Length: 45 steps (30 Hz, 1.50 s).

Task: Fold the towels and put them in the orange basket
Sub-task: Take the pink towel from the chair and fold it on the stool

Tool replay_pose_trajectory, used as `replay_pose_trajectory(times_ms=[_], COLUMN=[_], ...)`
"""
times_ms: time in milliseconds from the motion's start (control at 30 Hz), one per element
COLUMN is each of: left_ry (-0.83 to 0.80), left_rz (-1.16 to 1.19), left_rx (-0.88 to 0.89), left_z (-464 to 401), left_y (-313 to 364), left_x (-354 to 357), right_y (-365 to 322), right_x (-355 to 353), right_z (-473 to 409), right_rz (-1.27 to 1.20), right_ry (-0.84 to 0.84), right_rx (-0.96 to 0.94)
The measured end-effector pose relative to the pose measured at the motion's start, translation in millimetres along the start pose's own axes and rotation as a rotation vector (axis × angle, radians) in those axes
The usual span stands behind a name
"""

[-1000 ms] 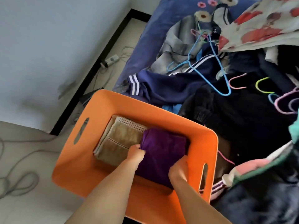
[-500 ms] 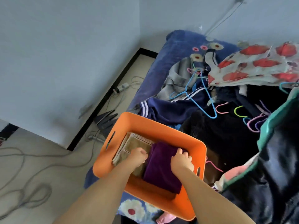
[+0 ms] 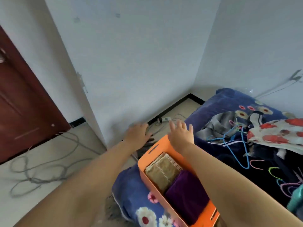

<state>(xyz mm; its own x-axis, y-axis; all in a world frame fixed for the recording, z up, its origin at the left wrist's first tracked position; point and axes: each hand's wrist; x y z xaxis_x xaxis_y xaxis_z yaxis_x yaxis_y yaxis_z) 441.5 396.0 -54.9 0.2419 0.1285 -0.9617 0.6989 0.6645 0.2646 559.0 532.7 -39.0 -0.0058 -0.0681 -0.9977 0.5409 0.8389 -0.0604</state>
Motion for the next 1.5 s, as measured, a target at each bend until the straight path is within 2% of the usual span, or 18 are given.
replay_pose_trajectory(times_ms=[100,200,300,400,600,767,933,1100,1367,1500], left_ry=[0.183,0.324,0.342,0.383,0.454,0.478,0.462,0.47,0.497,0.512], left_rz=[0.004,-0.063,-0.272,-0.397,-0.431,-0.447,-0.452,-0.478,-0.449,-0.35], left_rx=[-0.175,-0.31,-0.437,-0.638,-1.039,-1.345,-1.619,-1.884,-2.317,-2.613], left_z=[27,70,131,213,397,562,725,857,981,1008], left_y=[-24,-45,-68,-95,-128,-121,-79,-24,99,190], left_x=[-52,-85,-96,-100,-131,-144,-128,-109,-54,-13], right_y=[-44,-96,-152,-216,-333,-415,-464,-478,-459,-409], right_x=[-42,-65,-65,-65,-84,-99,-98,-95,-84,-73], right_z=[-15,-13,14,60,169,294,462,622,802,884], right_rz=[0.001,0.007,0.092,0.079,-0.023,-0.124,-0.219,-0.287,-0.307,-0.288], right_ry=[0.115,0.148,0.17,0.178,0.232,0.251,0.21,0.193,0.082,0.009], right_rx=[-0.193,-0.386,-0.617,-0.809,-1.159,-1.405,-1.701,-1.985,-2.383,-2.641])
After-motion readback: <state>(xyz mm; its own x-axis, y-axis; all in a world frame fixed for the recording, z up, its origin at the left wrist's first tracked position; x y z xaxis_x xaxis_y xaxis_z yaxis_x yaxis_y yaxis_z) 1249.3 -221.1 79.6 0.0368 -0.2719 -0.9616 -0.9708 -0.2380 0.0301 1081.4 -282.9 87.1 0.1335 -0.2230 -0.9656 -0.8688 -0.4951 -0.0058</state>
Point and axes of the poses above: each hand's wrist, its own z-axis away from the middle knuckle, its own x-axis out of the palm, y = z × x, and after that the axes turned 6 degrees about -z, right-handed
